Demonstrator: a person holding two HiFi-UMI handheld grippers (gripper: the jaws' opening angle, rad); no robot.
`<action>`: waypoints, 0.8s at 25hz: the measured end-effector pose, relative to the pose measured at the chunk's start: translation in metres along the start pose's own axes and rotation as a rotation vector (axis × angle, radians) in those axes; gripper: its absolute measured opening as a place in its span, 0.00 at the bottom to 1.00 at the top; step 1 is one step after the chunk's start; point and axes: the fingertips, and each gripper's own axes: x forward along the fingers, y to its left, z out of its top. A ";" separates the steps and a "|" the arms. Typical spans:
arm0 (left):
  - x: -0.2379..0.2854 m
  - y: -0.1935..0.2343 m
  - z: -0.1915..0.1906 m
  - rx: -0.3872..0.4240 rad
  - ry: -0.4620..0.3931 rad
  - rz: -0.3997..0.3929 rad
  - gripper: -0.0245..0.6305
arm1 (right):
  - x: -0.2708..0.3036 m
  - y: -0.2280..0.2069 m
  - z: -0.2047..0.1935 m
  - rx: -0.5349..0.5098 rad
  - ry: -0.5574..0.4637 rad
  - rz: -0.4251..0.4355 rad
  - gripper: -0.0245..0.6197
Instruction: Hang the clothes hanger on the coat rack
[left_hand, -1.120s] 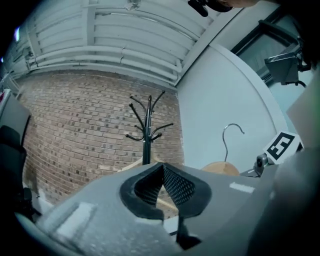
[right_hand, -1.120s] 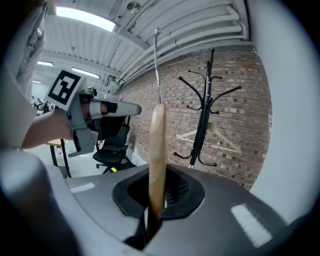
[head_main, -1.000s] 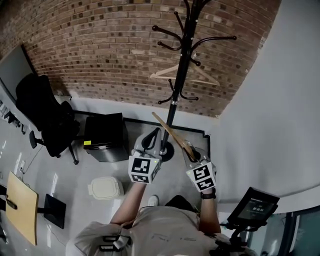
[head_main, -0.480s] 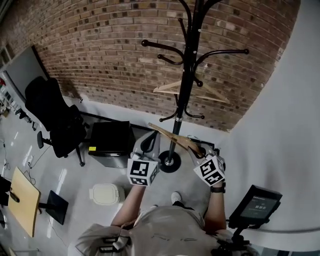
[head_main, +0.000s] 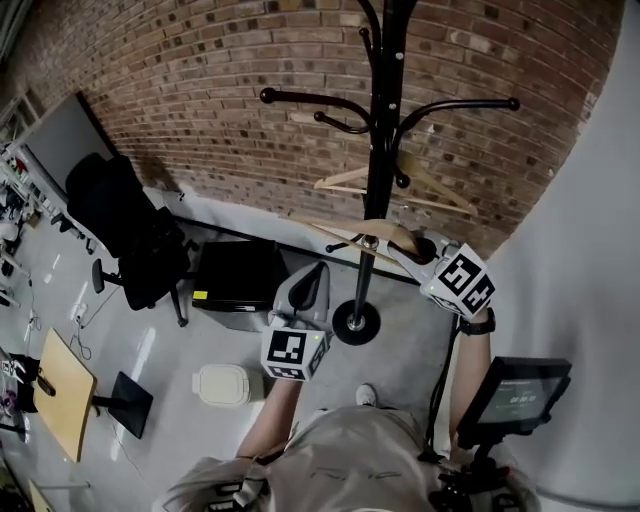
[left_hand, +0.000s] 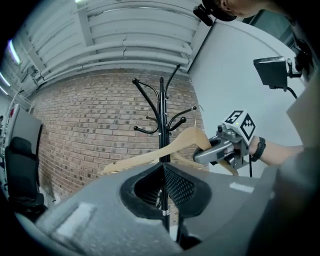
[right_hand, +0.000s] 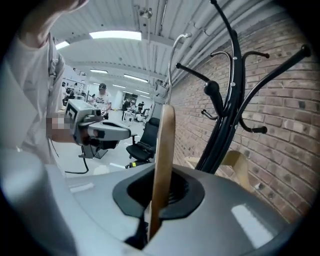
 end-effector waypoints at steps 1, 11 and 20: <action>0.001 0.002 0.000 -0.001 -0.001 0.010 0.04 | 0.002 -0.007 0.005 -0.002 -0.006 0.025 0.05; -0.001 0.024 -0.009 -0.013 0.027 0.083 0.04 | 0.037 -0.031 0.011 0.172 -0.097 0.198 0.05; -0.009 0.019 -0.025 -0.042 0.073 0.067 0.04 | 0.050 -0.018 -0.002 0.287 -0.140 0.219 0.05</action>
